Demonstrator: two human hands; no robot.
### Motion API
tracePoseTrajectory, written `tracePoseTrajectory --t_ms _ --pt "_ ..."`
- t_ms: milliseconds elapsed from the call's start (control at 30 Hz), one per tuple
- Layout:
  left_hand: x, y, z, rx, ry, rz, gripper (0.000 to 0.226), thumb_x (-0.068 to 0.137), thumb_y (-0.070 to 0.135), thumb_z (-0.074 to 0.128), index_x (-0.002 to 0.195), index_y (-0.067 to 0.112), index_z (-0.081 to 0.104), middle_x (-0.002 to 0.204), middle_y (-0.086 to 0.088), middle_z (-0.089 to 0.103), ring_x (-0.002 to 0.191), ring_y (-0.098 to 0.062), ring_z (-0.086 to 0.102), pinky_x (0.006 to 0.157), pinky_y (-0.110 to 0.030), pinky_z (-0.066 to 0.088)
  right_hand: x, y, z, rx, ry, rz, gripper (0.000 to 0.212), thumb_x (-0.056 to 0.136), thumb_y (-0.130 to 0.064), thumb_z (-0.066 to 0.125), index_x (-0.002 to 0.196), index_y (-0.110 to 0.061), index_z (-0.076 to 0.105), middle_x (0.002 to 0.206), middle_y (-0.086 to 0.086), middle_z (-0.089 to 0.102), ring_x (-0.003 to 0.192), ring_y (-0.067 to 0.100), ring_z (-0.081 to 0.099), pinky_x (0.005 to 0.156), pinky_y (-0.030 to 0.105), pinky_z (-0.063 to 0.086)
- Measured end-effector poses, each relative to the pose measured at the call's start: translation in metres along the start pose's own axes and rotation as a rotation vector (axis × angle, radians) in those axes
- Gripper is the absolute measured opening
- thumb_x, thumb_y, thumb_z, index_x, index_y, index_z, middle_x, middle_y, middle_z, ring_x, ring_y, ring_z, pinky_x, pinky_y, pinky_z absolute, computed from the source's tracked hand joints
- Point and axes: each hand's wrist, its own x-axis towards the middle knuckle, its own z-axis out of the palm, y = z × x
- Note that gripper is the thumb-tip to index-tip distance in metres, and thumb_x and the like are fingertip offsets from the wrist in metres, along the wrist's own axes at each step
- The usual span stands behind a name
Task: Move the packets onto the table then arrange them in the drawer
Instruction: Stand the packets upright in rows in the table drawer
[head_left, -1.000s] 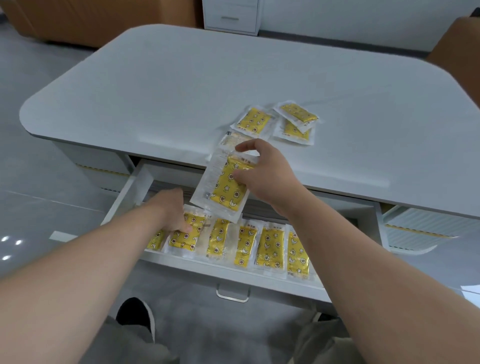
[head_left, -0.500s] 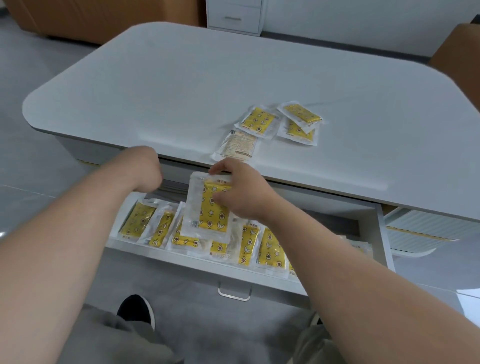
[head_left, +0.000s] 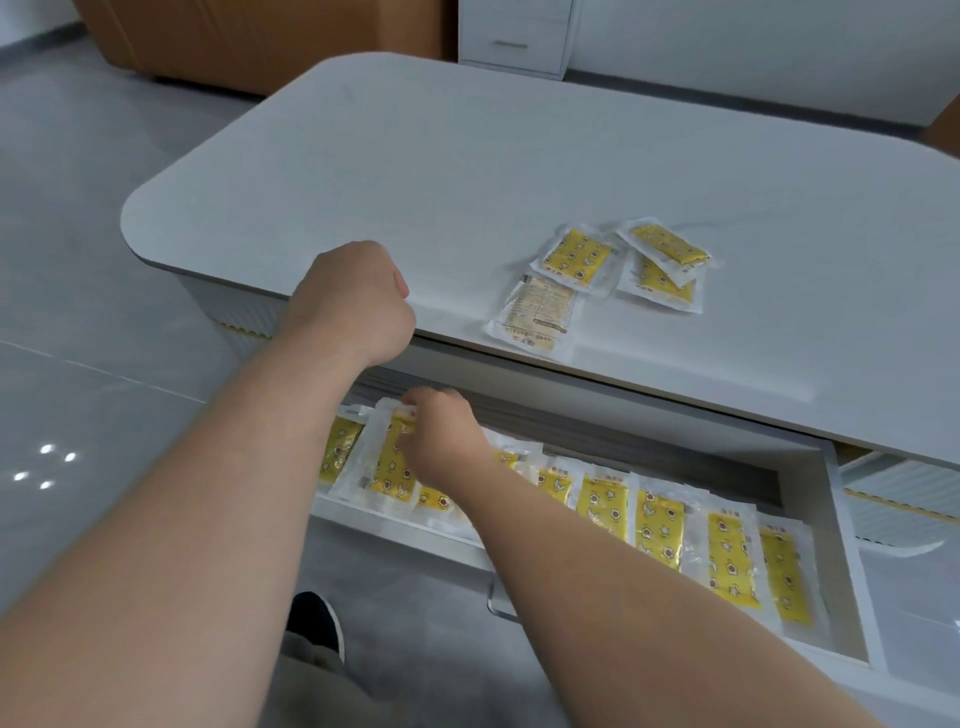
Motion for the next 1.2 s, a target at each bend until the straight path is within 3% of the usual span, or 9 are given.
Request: tracePoseTrajectory --t_ms 200,433,533,633,767,900,1000,1133,1200 --pt "-0.003 0.003 0.001 -0.034 0.009 0.055 0.022 0.088 0.005 0.062 0.100 0.023 0.062 0.109 0.000 0.065 0.098 -0.023 0.062 0.078 -0.032 0.051 0.001 0.000 0.020 -0.529 0.104 -0.070 0.032 0.087 -0.012 0.062 0.119 -0.017 0.060 0.126 0.011 0.042 0.117 0.032 0.038 0.102 0.041 0.036" --pt "-0.001 0.004 0.004 -0.103 0.073 0.115 0.015 0.090 0.012 0.061 0.102 0.022 0.063 0.103 0.003 0.065 0.094 -0.019 0.062 0.081 -0.033 0.052 -0.010 -0.005 -0.009 -0.414 0.255 -0.177 0.033 0.096 -0.037 0.060 0.123 -0.017 0.058 0.120 0.007 0.050 0.113 0.029 0.045 0.096 0.041 0.039" --pt "-0.001 0.010 0.007 -0.136 0.116 0.165 0.014 0.093 0.011 0.060 0.102 0.020 0.064 0.103 0.003 0.066 0.093 -0.017 0.060 0.079 -0.030 0.048 -0.028 -0.009 -0.050 -0.356 0.305 -0.247 0.014 0.092 -0.025 0.054 0.101 -0.017 0.063 0.098 0.001 0.059 0.093 0.025 0.056 0.074 0.036 0.046" --pt "-0.004 0.024 0.012 -0.066 0.154 0.229 0.023 0.092 0.004 0.059 0.108 0.018 0.064 0.112 -0.001 0.063 0.098 -0.020 0.059 0.080 -0.032 0.047 -0.045 0.005 -0.089 -0.285 0.415 -0.154 0.010 0.085 -0.026 0.054 0.093 -0.021 0.051 0.087 -0.006 0.055 0.077 0.019 0.054 0.063 0.033 0.046" --pt "-0.018 0.050 0.025 0.104 0.065 0.382 0.043 0.088 -0.002 0.058 0.126 0.017 0.059 0.129 -0.001 0.055 0.115 -0.022 0.053 0.089 -0.033 0.044 -0.044 0.045 -0.133 -0.298 0.719 -0.011 0.033 0.087 -0.037 0.057 0.115 -0.020 0.056 0.118 -0.001 0.056 0.111 0.023 0.049 0.090 0.036 0.041" --pt "-0.028 0.064 0.050 0.274 -0.116 0.621 0.075 0.084 0.011 0.064 0.153 0.016 0.034 0.161 -0.002 0.027 0.148 -0.021 0.025 0.117 -0.037 0.028 -0.040 0.086 -0.164 -0.389 0.603 0.150 0.065 0.098 -0.056 0.043 0.150 -0.018 0.039 0.159 0.005 0.033 0.147 0.029 0.024 0.116 0.046 0.025" --pt "-0.026 0.057 0.070 0.425 -0.215 0.636 0.095 0.085 0.024 0.068 0.160 0.017 0.010 0.168 -0.001 0.001 0.155 -0.020 0.002 0.123 -0.038 0.016 -0.040 0.106 -0.174 -0.438 0.474 0.181 0.078 0.099 -0.067 0.028 0.160 -0.019 0.020 0.170 0.003 0.006 0.156 0.029 0.003 0.122 0.052 0.013" --pt "-0.024 0.051 0.081 0.487 -0.077 0.673 0.077 0.080 0.015 0.071 0.149 0.016 0.037 0.148 -0.003 0.043 0.133 -0.025 0.042 0.106 -0.039 0.041 -0.041 0.118 -0.181 -0.427 0.378 0.191 0.080 0.098 -0.071 0.020 0.161 -0.021 0.016 0.170 0.001 0.007 0.157 0.027 -0.006 0.124 0.055 0.004" --pt "-0.024 0.053 0.080 0.484 0.012 0.681 0.063 0.079 0.010 0.070 0.139 0.017 0.050 0.126 -0.003 0.054 0.113 -0.025 0.050 0.094 -0.038 0.044 -0.044 0.117 -0.181 -0.459 0.448 0.155 0.076 0.099 -0.068 0.027 0.156 -0.017 0.030 0.163 0.007 0.029 0.154 0.029 0.014 0.123 0.053 0.012"
